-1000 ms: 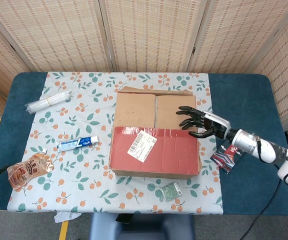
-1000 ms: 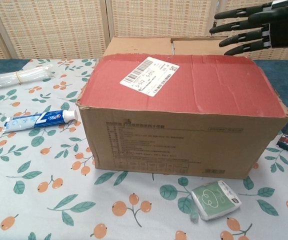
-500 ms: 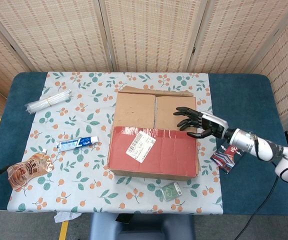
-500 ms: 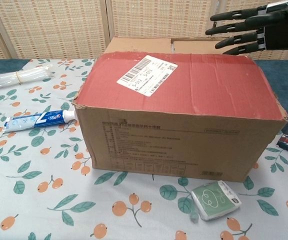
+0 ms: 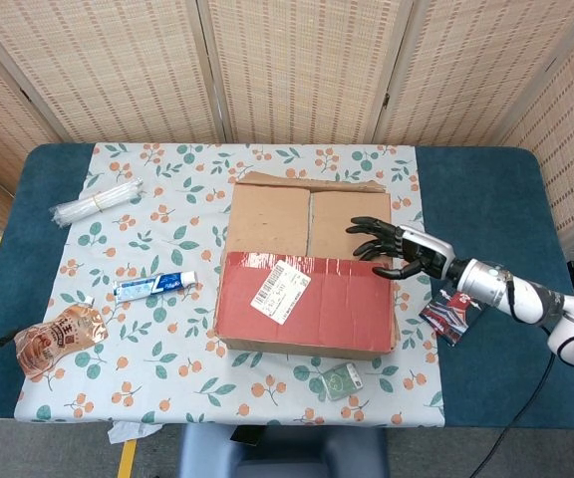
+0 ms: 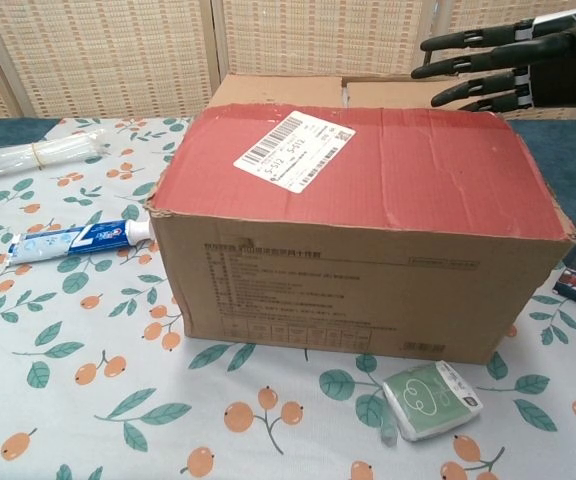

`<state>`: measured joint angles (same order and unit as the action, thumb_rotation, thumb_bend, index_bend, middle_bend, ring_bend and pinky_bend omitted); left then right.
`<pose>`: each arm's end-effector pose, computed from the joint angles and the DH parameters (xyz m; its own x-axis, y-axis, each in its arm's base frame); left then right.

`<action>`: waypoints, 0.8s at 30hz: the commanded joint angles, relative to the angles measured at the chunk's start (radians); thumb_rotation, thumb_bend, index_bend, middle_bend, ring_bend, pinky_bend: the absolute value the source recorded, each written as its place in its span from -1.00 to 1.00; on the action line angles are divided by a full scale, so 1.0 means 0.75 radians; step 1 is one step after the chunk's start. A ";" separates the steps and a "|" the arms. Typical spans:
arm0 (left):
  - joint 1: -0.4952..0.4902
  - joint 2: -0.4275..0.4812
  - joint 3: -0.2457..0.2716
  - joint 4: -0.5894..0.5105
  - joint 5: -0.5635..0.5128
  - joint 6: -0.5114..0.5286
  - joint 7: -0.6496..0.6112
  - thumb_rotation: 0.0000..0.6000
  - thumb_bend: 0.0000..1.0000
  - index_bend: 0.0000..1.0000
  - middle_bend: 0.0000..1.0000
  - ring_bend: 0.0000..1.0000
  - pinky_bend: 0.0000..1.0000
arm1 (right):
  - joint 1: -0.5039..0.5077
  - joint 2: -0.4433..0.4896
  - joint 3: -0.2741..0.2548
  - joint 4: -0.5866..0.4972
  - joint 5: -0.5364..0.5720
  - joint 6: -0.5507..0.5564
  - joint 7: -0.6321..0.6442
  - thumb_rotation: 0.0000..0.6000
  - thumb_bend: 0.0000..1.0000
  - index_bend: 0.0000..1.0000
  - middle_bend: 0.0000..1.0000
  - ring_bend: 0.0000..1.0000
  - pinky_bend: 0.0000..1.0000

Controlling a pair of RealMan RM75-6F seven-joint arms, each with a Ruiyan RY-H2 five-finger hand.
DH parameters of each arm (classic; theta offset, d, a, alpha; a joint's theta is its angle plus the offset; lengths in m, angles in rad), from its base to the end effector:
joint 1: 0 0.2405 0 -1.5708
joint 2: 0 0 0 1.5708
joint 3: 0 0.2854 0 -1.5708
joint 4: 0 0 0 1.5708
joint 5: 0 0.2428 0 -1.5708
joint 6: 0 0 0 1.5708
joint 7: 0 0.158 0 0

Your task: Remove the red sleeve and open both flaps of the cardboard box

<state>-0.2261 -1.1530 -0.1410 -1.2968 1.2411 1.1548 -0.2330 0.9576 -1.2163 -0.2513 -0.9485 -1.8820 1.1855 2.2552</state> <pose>-0.4320 0.2790 0.1701 0.3426 0.0861 0.9355 0.9128 0.2052 -0.3532 -0.2338 -0.4494 0.1088 -0.5329 -0.7743 0.3412 -0.7007 0.1778 -0.6909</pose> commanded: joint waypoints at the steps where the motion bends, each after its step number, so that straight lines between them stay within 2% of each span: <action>1: 0.001 0.001 0.001 -0.004 0.003 0.003 0.005 1.00 -0.49 -1.00 -1.00 -1.00 -1.00 | 0.003 0.009 -0.008 -0.016 0.001 0.011 -0.010 1.00 -0.21 -0.89 -0.78 -0.53 -0.51; 11: 0.001 0.002 0.003 -0.014 0.008 0.013 0.025 1.00 -0.49 -1.00 -1.00 -1.00 -1.00 | -0.005 0.107 -0.033 -0.156 0.008 0.075 -0.097 1.00 -0.21 -0.89 -0.80 -0.54 -0.51; 17: -0.011 -0.010 -0.002 0.011 -0.013 -0.013 0.042 1.00 -0.49 -1.00 -1.00 -1.00 -1.00 | 0.005 0.281 -0.028 -0.387 0.029 0.071 -0.277 1.00 -0.21 -0.89 -0.83 -0.56 -0.51; 24: -0.022 -0.033 -0.007 0.025 -0.025 -0.006 0.107 1.00 -0.49 -1.00 -1.00 -1.00 -1.00 | -0.025 0.519 -0.009 -0.759 0.035 0.116 -0.598 1.00 -0.21 -0.89 -0.87 -0.59 -0.51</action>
<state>-0.2421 -1.1764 -0.1454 -1.2790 1.2237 1.1492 -0.1540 0.9517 -0.9138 -0.2664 -1.4038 -1.8615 1.2532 1.9087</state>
